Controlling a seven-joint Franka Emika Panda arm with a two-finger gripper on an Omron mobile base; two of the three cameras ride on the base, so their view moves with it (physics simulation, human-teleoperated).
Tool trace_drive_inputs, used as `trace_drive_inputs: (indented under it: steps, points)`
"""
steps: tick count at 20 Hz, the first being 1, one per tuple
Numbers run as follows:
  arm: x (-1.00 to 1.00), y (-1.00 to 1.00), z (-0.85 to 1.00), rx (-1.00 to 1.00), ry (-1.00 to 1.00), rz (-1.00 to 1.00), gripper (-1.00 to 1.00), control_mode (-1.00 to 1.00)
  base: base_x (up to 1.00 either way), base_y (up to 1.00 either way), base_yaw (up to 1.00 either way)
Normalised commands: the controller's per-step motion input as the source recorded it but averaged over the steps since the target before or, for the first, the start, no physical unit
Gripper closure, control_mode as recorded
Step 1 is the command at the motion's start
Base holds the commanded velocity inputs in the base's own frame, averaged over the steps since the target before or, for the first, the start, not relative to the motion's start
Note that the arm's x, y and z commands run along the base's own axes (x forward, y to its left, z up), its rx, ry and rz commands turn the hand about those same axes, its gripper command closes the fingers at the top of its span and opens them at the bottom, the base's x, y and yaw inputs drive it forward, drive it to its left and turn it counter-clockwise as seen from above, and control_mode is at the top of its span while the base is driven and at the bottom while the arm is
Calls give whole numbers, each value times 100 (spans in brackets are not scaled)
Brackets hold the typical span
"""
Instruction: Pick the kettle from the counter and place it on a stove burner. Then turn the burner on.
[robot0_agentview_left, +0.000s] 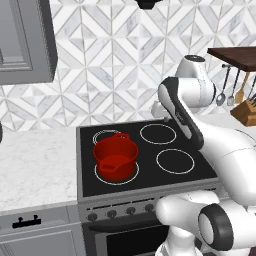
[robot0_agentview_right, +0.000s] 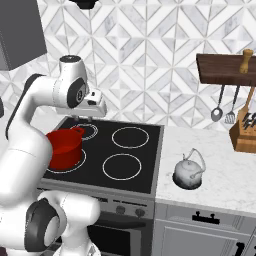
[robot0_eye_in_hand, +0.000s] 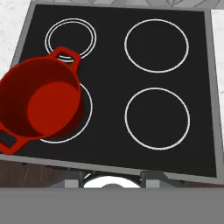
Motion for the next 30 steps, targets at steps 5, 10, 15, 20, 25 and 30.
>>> trace_drive_inputs:
  steps: [5, 10, 15, 20, 25, 30]
  points:
    - [-16, -28, -16, 1, -11, -1, -100, -100, 0, 0, 0]
    - [-12, -63, -32, 4, -12, 0, -100, -100, 0, 0, 0]
    - [-2, -55, -37, 3, -19, 0, -100, -100, 0, 0, 0]
    - [-1, -54, -21, 5, -20, 0, -100, -100, 0, 0, 0]
    - [-10, -46, -2, 6, -13, 0, -100, -100, 0, 0, 0]
    - [-15, -48, -1, 4, 0, -5, -100, -100, 0, 0, 0]
